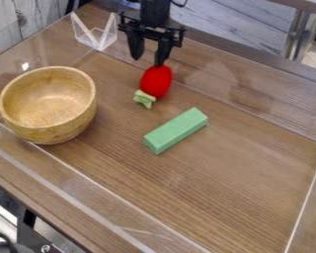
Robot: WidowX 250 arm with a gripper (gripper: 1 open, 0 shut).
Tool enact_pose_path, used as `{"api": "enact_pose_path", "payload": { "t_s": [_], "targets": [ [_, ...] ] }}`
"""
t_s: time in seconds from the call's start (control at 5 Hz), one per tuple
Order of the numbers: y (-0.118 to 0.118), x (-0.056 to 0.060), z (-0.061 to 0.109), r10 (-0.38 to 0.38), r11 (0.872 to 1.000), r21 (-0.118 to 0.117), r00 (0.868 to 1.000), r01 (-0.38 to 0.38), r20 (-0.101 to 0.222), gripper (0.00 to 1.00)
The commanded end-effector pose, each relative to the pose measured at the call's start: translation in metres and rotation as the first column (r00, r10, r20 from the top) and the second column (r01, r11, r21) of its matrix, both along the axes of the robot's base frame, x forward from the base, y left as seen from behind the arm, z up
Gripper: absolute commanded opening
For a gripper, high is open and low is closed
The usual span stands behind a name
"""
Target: Move the red fruit to the left
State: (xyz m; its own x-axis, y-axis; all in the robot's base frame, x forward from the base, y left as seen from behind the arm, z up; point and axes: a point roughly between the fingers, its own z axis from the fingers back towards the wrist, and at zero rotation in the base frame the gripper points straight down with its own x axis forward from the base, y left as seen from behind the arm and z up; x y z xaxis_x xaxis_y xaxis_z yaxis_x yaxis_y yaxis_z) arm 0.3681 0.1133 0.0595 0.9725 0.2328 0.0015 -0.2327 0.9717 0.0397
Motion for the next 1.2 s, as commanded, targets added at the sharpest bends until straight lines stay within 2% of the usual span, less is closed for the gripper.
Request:
{"api": "enact_pose_path", "payload": {
  "t_s": [0.0, 0.2, 0.4, 0.6, 0.8, 1.0],
  "targets": [
    [-0.005, 0.007, 0.020, -0.019, 1.000, 0.022, 0.998, 0.018, 0.056, 0.00],
    [-0.017, 0.004, 0.019, -0.039, 0.999, 0.023, 0.998, 0.038, 0.052, 0.00],
    [-0.025, -0.002, 0.018, -0.008, 1.000, 0.012, 0.998, 0.007, 0.056, 1.00],
    [-0.032, -0.007, 0.017, 0.026, 1.000, 0.000, 0.998, -0.026, 0.063, 1.00],
    [-0.031, -0.005, 0.010, 0.072, 0.997, 0.000, 0.995, -0.073, 0.062, 0.00],
    [-0.025, -0.013, 0.035, 0.078, 0.997, -0.030, 0.994, -0.076, 0.075, 0.00]
  ]
}}
